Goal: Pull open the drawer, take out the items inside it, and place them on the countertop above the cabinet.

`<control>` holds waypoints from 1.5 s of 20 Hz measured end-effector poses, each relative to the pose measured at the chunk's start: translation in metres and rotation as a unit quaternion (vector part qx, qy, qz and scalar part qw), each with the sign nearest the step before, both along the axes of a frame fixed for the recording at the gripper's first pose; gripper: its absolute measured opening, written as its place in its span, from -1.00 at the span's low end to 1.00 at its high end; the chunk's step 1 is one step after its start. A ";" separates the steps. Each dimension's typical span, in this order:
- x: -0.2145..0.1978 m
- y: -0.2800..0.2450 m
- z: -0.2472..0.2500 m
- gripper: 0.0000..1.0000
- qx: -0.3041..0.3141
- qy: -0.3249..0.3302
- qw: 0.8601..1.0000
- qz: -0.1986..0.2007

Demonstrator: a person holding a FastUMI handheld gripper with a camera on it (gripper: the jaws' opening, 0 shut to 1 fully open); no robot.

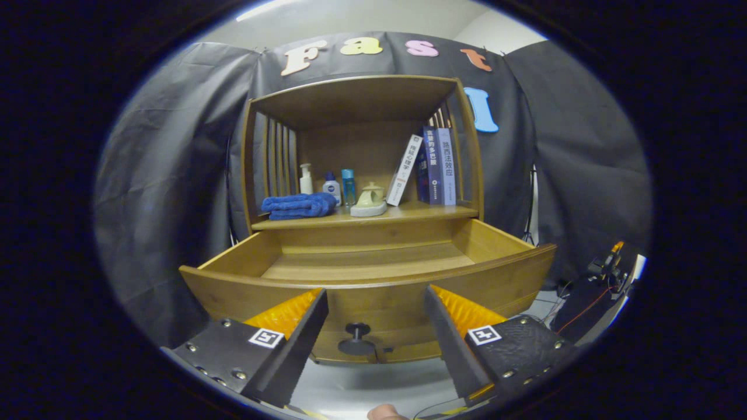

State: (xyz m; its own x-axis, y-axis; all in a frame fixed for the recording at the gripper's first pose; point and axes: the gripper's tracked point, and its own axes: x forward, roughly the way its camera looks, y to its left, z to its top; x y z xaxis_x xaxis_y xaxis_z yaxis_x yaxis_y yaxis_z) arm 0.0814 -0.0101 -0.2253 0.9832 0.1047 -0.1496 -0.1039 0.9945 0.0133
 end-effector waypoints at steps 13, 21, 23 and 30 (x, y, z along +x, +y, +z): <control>0.018 0.021 -0.070 0.97 0.010 0.040 0.999 0.002; 0.032 0.032 -0.068 0.97 -0.009 0.020 1.000 -0.017; 0.039 0.032 -0.069 0.98 -0.007 0.020 1.000 -0.014; 0.062 0.032 -0.066 0.99 -0.008 0.025 1.000 -0.009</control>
